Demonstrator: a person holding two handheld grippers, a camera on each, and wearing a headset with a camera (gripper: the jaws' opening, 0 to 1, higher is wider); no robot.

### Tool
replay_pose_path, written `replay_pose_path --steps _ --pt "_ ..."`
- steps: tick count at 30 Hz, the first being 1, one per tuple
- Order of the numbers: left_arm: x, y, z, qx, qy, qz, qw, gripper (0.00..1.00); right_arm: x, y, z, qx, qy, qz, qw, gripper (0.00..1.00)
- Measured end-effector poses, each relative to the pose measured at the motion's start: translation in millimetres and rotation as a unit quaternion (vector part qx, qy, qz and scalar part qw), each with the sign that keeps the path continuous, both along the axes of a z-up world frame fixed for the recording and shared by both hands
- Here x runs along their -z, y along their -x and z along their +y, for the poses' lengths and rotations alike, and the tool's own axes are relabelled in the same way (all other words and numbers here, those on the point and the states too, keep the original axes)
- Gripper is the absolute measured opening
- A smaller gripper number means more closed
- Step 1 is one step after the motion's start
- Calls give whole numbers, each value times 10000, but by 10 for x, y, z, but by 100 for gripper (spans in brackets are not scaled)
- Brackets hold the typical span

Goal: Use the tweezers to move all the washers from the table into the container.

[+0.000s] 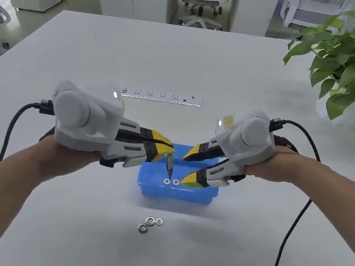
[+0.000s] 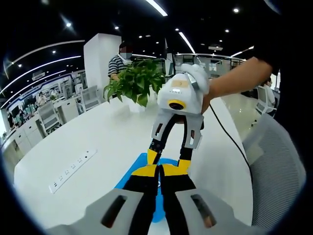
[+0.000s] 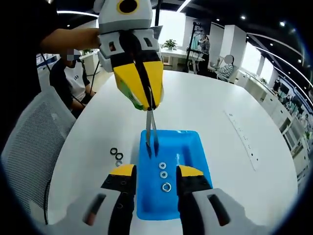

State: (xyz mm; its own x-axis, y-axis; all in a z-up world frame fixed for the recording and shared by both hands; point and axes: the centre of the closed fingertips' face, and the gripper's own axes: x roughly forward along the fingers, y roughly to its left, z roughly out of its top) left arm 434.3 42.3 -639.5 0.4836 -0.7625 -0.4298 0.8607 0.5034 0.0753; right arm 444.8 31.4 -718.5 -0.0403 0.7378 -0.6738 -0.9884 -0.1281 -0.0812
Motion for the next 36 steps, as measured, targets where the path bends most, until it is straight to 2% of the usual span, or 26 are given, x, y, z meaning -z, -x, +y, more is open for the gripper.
replay_pose_path --steps 8,19,31,36 --pt "-60 99 -28 11 -7 -14 10000 5 -75 66 -256 481 15 60 9988 44" --pt "-99 222 -47 49 -27 -10 10000 5 -134 180 -558 1107 -120 196 9936 54" --pt "-62 392 -48 90 -47 68 9999 5 -136 329 -740 1458 -237 224 9888 68" --pt "-22 458 -37 80 -28 98 9999 5 -148 392 -809 1609 -371 236 9860 74"
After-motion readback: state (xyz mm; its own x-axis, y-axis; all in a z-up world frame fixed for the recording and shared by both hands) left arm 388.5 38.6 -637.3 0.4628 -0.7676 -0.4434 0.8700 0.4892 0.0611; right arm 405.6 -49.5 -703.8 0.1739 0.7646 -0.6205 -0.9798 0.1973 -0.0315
